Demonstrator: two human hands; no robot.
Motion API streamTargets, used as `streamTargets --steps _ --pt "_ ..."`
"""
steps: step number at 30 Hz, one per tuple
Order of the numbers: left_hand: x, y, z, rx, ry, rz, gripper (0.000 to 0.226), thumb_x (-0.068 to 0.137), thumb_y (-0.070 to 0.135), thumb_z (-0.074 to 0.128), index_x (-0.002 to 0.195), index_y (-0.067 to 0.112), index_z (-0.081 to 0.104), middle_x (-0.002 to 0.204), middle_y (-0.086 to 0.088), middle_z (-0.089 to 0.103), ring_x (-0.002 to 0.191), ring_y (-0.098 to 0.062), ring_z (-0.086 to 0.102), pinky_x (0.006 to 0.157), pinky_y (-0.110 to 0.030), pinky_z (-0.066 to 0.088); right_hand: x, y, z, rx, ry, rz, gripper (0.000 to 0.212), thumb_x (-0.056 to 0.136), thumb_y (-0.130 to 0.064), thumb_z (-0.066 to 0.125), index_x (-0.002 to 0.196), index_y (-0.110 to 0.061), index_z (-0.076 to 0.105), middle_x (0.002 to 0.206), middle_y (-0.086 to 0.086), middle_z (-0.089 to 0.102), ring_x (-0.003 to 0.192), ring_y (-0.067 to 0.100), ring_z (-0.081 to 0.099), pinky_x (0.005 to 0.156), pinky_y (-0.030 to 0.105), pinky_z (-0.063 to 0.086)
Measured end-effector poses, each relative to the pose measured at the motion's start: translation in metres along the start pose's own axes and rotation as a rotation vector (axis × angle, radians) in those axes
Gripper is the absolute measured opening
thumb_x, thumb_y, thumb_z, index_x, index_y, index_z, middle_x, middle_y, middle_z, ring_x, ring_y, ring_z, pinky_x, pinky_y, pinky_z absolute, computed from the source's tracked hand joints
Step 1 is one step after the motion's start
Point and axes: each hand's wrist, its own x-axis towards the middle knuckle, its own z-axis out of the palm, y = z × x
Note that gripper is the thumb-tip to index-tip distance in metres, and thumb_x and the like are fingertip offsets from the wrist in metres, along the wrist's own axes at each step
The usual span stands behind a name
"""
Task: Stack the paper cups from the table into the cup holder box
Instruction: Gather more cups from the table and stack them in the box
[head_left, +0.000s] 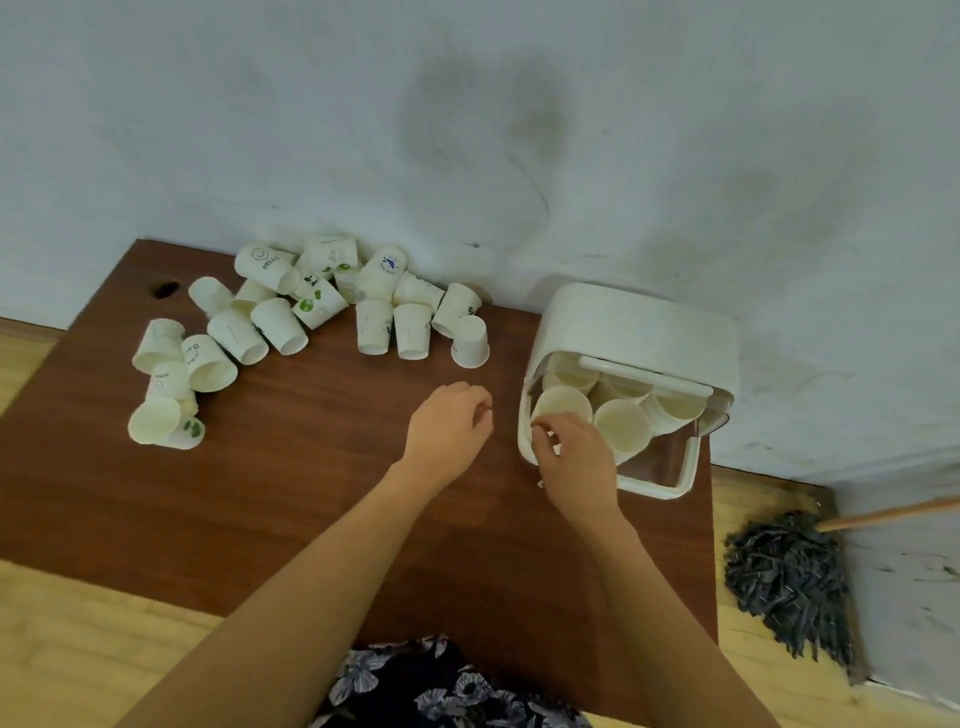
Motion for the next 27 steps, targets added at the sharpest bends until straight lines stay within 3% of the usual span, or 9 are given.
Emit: streamTargets --steps 6,10,17,20,23,27 --pt "0.017 -0.075 -0.03 0.017 0.015 -0.187 0.014 0.091 0.025 0.054 0.1 0.022 0.064 0.092 0.006 0.059 0.084 -0.015 0.057 0.071 -0.028 0.043 0.035 -0.039 0.043 0.011 -0.12 0.017 0.019 0.097 -0.022 0.053 0.106 -0.021 0.07 0.103 -0.006 0.067 0.086 0.006 0.056 0.079 0.025 0.045" --pt "0.052 -0.123 -0.042 0.009 -0.029 -0.279 0.024 0.092 0.024 0.053 0.114 0.02 0.062 0.111 0.0 0.059 0.099 -0.02 0.056 0.08 -0.031 0.043 0.064 -0.055 0.065 -0.015 -0.204 0.113 0.022 0.097 -0.024 0.05 0.112 -0.024 0.067 0.11 -0.008 0.064 0.089 0.006 0.055 0.078 0.023 0.04" --pt "0.121 -0.189 -0.04 0.062 -0.131 -0.294 0.049 0.089 0.026 0.058 0.135 0.017 0.046 0.14 -0.009 0.04 0.117 -0.032 0.044 0.087 -0.043 0.046 0.125 -0.068 0.102 -0.054 -0.215 0.211 0.03 0.095 -0.023 0.054 0.124 -0.024 0.059 0.125 -0.005 0.058 0.105 0.012 0.056 0.09 0.033 0.05" --pt "0.139 -0.205 -0.033 0.072 -0.147 -0.319 0.056 0.09 0.026 0.06 0.141 0.02 0.038 0.152 -0.008 0.026 0.128 -0.034 0.035 0.097 -0.047 0.044 0.15 -0.072 0.115 -0.104 -0.184 0.219 0.039 0.094 -0.018 0.055 0.133 -0.022 0.053 0.14 -0.003 0.046 0.123 0.019 0.044 0.094 0.033 0.044" --pt "0.155 -0.217 -0.028 0.061 -0.144 -0.344 0.062 0.09 0.024 0.062 0.145 0.022 0.032 0.158 -0.01 0.013 0.137 -0.037 0.026 0.103 -0.049 0.04 0.175 -0.075 0.127 -0.176 -0.154 0.209 0.049 0.091 -0.016 0.059 0.138 -0.023 0.046 0.147 0.0 0.036 0.133 0.025 0.032 0.105 0.042 0.042" --pt "0.164 -0.232 -0.024 0.023 -0.225 -0.353 0.066 0.09 0.022 0.063 0.146 0.023 0.029 0.155 -0.008 0.019 0.134 -0.035 0.032 0.101 -0.047 0.042 0.199 -0.072 0.146 -0.217 -0.232 0.251 0.063 0.09 -0.018 0.063 0.147 -0.028 0.037 0.159 0.002 0.019 0.144 0.03 0.017 0.111 0.049 0.032"
